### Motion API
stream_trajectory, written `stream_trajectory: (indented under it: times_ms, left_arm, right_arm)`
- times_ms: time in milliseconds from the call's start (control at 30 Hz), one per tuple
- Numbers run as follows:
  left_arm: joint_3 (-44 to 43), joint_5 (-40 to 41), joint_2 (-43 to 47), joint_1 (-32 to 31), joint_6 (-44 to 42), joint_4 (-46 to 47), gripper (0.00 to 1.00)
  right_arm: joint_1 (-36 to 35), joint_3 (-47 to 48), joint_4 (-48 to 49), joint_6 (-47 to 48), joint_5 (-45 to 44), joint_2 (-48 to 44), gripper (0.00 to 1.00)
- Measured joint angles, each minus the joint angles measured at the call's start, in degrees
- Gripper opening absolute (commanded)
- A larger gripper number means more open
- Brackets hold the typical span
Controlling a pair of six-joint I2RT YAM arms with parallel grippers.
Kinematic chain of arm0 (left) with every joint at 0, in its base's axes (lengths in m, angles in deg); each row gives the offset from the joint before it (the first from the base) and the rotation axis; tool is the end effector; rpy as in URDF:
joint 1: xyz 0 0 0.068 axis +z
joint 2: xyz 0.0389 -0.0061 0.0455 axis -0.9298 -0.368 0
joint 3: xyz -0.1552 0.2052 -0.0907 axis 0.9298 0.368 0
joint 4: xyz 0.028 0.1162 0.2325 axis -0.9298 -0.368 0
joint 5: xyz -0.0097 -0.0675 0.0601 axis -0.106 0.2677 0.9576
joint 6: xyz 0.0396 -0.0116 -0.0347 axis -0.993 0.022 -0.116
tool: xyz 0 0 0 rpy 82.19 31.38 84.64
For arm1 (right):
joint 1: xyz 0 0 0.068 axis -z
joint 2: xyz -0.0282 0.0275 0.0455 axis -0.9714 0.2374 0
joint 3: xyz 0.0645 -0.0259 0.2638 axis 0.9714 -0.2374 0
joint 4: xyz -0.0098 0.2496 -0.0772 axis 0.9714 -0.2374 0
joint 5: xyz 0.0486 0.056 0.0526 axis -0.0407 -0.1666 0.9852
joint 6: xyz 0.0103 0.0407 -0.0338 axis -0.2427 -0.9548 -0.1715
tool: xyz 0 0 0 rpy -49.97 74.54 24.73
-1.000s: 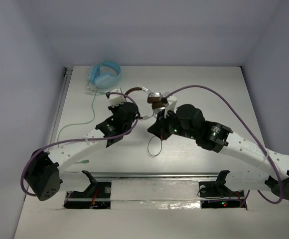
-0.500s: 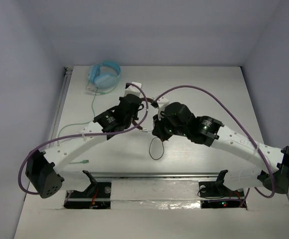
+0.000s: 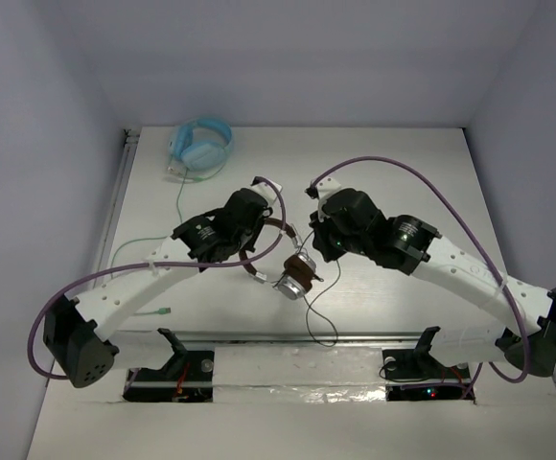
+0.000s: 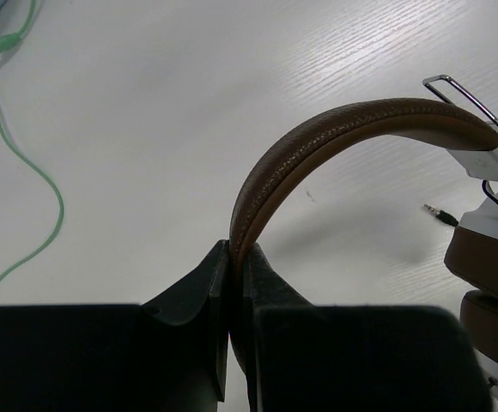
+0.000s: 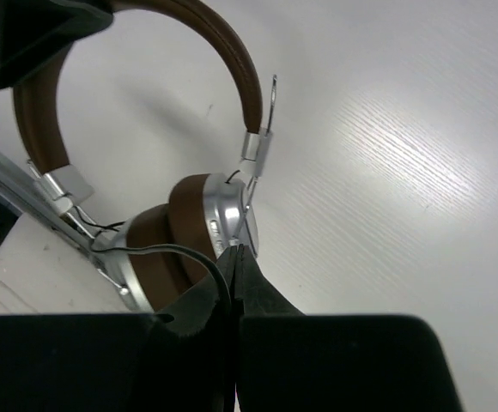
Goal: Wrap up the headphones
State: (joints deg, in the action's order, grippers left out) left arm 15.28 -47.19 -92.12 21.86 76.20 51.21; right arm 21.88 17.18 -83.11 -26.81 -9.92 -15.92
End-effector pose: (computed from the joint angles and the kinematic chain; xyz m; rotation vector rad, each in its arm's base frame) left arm 0.1960 -0.1899 0.3200 0.6677 2.1138 -0.0951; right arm 0.1595 0.2115 0.3607 -0.6854 2.1899 0.4323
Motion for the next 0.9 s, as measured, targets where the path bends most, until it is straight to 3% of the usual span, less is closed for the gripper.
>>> stream_trajectory:
  times_ms: [267,500,633,900]
  left_arm:
    - [0.33,-6.19,5.16,2.6,-1.29,0.55,0.0]
    - [0.5,-19.76,5.55,5.07,-2.16,2.32,0.0]
    - [1.7,-25.99,6.73,8.83,-2.12,4.39,0.0]
    - [2.93,-37.11,8.24,15.08,-0.68,9.05,0.0]
  right_arm:
    - [0.22,-1.11,-1.92,-0.76,-2.05,-0.02,0.0]
    - [1.42,-2.32,-0.09,-2.47,-9.79,-0.48,0.0]
    - [3.54,-5.22,3.98,-2.99,-12.98,-2.64,0.11]
    - [9.03,-12.35,14.05,-4.35,-11.02,-6.43,0.19]
